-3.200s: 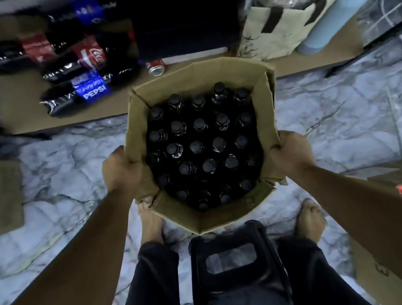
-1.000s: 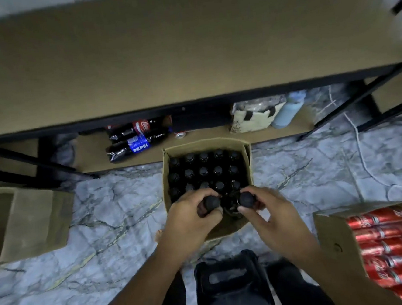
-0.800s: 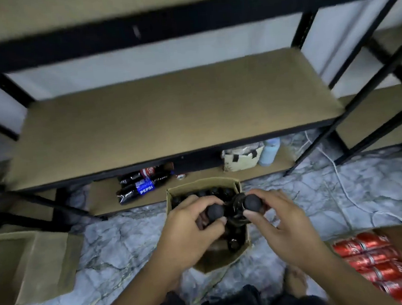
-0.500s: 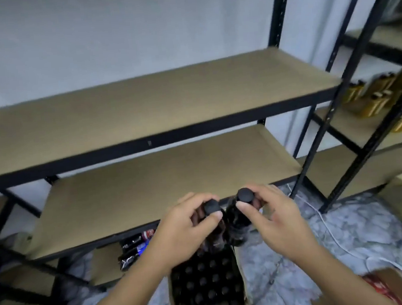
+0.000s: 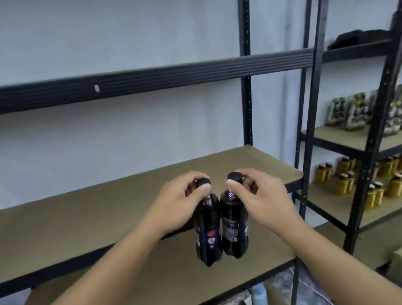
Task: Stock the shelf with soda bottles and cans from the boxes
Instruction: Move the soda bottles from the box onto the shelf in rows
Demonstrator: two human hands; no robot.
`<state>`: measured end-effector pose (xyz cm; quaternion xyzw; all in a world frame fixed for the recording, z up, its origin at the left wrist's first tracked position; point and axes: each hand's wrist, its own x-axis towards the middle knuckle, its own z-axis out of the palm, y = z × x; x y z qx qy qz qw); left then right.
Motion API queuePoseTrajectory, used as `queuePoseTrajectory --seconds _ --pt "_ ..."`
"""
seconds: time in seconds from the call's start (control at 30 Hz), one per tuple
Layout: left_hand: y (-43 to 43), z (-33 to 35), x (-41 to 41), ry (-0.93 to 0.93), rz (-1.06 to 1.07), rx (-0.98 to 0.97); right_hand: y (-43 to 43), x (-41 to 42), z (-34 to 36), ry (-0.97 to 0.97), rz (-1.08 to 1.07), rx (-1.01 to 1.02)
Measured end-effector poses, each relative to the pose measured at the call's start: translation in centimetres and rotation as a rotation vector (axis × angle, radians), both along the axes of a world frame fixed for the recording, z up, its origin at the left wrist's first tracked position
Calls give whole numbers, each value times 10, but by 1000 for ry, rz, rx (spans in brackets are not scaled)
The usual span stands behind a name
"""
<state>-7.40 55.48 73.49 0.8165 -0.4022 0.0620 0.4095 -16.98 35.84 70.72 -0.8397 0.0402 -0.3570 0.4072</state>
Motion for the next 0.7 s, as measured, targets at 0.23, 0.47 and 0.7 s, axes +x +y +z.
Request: queuePoseTrajectory --seconds 0.23,0.47,0.7 --pt "-44 47 67 -37 86 -69 -35 82 44 -6 -79 -95" --pt "-80 42 123 58 169 -54 -56 143 51 102 -124 -151" --pt "-96 33 162 80 189 -70 -71 187 44 94 -124 -120"
